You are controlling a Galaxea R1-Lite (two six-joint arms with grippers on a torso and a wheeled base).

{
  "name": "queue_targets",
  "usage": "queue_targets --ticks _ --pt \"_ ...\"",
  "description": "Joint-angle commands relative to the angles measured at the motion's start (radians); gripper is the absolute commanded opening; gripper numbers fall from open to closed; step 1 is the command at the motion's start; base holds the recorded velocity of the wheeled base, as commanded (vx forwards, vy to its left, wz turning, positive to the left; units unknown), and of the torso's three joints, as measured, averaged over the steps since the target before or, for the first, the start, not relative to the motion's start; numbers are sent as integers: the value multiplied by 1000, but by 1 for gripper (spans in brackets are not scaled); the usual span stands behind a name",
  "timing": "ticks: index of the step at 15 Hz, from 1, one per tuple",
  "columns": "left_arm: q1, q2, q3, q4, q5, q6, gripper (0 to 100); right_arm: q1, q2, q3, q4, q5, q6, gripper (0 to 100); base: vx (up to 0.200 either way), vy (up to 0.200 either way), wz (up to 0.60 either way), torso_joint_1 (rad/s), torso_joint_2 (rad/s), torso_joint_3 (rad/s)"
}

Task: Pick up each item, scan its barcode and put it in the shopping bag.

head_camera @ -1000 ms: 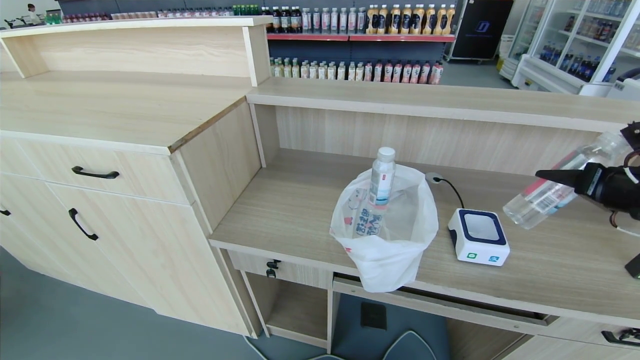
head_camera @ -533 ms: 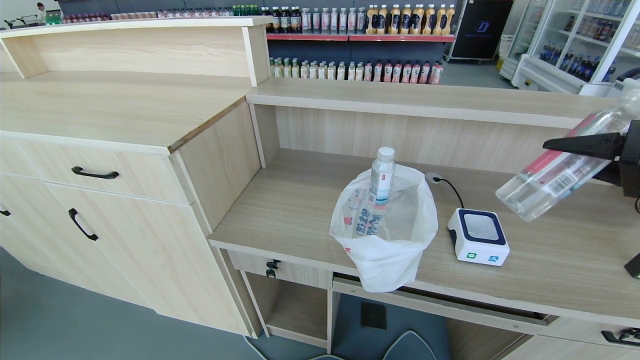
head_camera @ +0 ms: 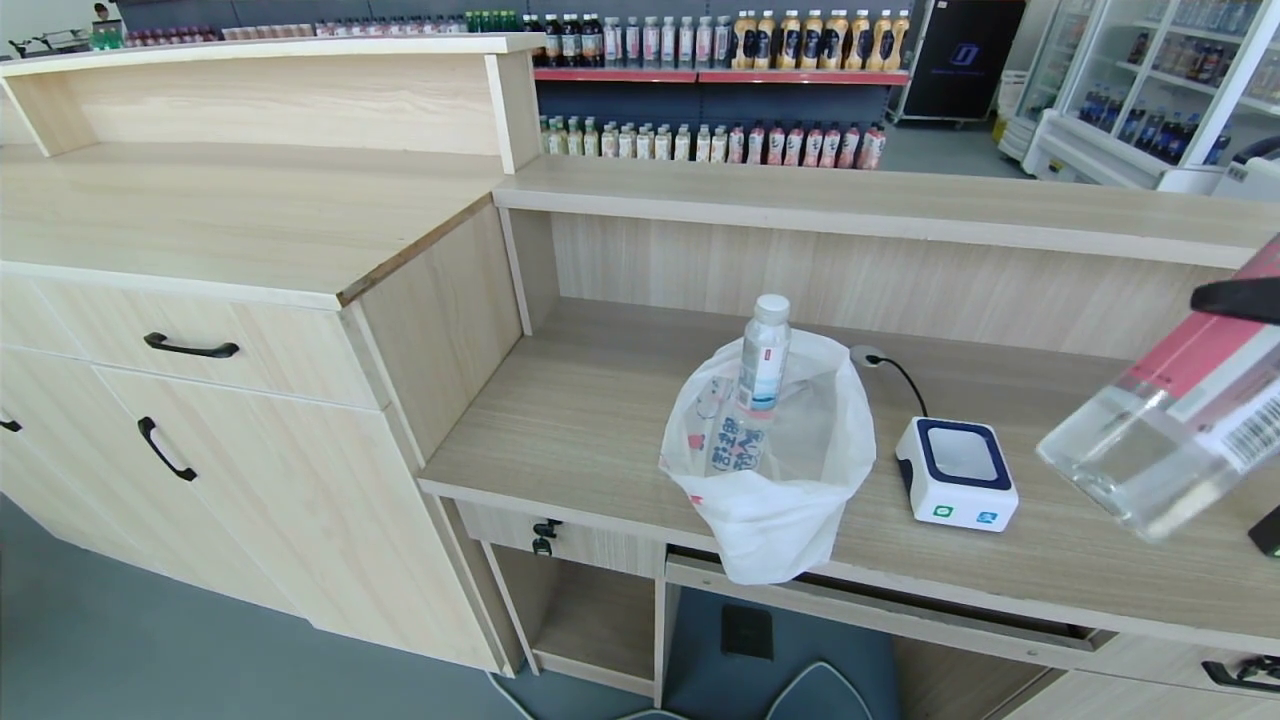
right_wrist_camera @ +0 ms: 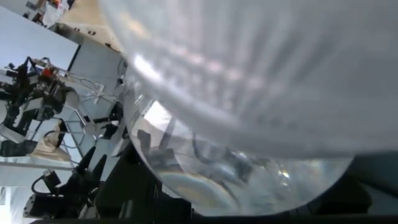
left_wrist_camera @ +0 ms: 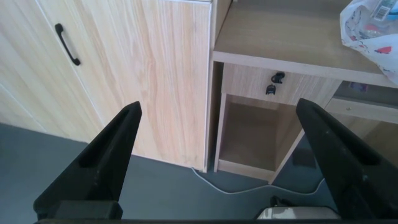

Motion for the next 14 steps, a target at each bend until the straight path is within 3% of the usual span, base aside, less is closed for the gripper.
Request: queue_targets --ticks 1,4,14 --pt "0 0 0 0 0 0 100 77 -105 17 75 -57 15 0 0 0 0 0 0 0" --pt "0 0 0 0 0 0 100 148 -123 -10 106 -127 89 0 0 0 0 0 0 0" --pt "1 0 0 0 0 0 100 290 -166 -23 183 -132 87 0 0 0 0 0 0 0"
